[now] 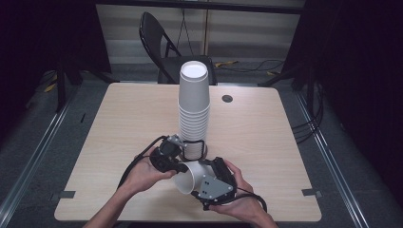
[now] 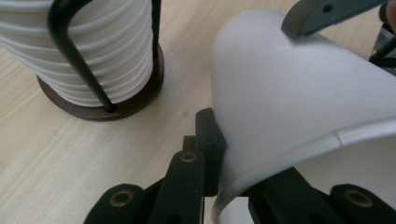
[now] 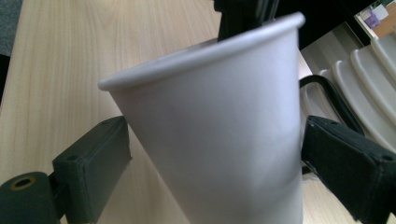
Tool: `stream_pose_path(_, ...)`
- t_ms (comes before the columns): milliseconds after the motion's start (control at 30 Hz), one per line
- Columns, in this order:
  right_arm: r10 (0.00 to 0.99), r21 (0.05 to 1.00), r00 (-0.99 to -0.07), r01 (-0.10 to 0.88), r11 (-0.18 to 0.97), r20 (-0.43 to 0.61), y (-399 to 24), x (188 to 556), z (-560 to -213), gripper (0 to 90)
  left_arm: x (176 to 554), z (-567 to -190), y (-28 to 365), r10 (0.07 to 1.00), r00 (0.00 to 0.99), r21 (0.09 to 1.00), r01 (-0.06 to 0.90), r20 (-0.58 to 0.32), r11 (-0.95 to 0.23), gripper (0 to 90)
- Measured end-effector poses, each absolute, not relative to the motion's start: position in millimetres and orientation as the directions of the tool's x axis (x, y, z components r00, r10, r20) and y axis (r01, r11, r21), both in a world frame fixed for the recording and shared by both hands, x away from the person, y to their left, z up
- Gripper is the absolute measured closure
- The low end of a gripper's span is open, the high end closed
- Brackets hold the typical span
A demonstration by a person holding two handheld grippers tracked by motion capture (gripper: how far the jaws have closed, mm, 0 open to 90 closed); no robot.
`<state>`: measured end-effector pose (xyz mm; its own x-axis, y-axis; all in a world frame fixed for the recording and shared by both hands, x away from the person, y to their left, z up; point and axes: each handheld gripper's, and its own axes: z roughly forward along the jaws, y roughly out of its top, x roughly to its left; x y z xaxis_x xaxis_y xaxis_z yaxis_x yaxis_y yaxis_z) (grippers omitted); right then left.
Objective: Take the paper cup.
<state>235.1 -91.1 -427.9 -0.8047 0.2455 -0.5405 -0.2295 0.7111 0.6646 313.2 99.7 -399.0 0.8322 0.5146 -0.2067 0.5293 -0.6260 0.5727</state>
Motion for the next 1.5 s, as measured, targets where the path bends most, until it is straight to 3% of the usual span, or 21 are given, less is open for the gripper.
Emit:
stream_pose_path(133, 0.247, 0.667, -0.801, -0.235, 0.707, -0.545, -85, 234, -430, 7.6, 313, -399, 96, 0.498, 0.832, 0.580, 0.537, -0.245, -0.612, 86.5)
stream_pose_path(967, 0.271, 0.693, -0.798, -0.236, 0.682, -0.539, -75, 235, -428, 8.1, 312, -403, 83, 0.500, 0.818, 0.591, 0.561, -0.285, -0.580, 86.3)
stream_pose_path(1233, 0.293, 0.715, -0.803, -0.220, 0.663, -0.519, -78, 237, -429, 10.6, 311, -404, 87, 0.499, 0.820, 0.631, 0.549, -0.279, -0.549, 85.6)
stream_pose_path(1500, 0.336, 0.756, -0.815, -0.178, 0.630, -0.472, -83, 240, -427, 11.2, 313, -409, 95, 0.503, 0.811, 0.667, 0.554, -0.298, -0.498, 79.2)
